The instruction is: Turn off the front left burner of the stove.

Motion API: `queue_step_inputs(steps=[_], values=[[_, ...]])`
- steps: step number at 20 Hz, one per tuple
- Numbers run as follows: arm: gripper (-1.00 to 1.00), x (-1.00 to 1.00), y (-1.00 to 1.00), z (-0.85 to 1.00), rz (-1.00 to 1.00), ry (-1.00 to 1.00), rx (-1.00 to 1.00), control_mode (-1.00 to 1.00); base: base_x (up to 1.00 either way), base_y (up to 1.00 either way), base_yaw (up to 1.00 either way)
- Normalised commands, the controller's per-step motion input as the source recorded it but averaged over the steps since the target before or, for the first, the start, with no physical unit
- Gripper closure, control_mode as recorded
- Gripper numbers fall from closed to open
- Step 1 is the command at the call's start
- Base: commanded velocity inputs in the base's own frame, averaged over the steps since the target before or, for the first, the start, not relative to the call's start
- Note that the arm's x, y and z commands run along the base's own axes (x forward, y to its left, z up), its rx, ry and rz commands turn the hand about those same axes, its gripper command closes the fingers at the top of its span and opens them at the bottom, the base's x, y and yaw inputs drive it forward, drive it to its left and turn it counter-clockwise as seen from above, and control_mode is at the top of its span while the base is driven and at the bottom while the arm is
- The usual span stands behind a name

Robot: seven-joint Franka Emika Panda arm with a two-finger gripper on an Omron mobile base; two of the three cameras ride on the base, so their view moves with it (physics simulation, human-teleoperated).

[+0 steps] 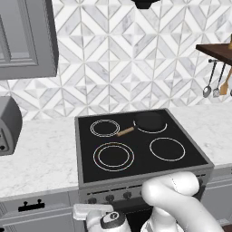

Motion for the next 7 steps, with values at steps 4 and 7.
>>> queue_step_inputs(steps=[4,7], values=[[1.00,0.00,-0.04,0.00,-0.08,-0.03,0.14,-1.00,0.00,0.00,0.00],[1.00,0.00,0.00,0.00,0.00,0.00,0.00,-1.00,0.00,0.00,0.00]])
